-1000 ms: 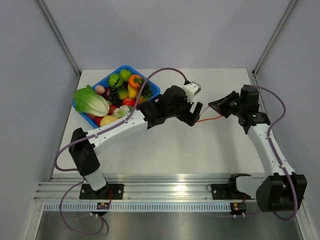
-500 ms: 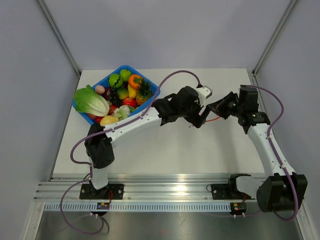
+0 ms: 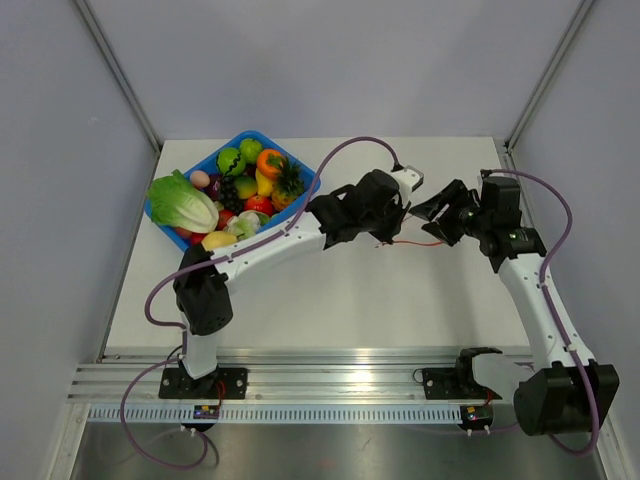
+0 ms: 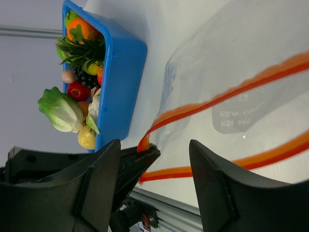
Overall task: Place the food in the zip-top bag and seal the zipper
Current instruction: Open the zipper of the food storage bag at the center of the board.
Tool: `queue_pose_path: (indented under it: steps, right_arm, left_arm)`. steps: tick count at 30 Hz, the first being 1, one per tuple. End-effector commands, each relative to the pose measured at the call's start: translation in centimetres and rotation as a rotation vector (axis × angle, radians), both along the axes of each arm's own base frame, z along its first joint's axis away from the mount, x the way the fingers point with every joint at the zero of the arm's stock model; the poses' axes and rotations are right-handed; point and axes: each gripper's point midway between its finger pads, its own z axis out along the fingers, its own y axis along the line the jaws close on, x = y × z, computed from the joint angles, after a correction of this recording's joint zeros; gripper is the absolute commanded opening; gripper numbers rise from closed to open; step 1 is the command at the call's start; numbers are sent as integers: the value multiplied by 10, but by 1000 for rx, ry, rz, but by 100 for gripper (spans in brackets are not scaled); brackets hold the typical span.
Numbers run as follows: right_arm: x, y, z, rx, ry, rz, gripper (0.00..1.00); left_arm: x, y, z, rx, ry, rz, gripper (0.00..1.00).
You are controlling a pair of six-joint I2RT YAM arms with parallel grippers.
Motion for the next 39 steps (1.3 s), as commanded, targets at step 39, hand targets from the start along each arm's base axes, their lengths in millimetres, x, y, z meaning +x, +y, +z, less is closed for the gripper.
queue_pose_path:
  steps: [39]
  right_arm:
    - [-1, -28, -61, 26, -1, -272, 48]
  left_arm:
    - [-3, 7, 51, -329, 229, 74, 0]
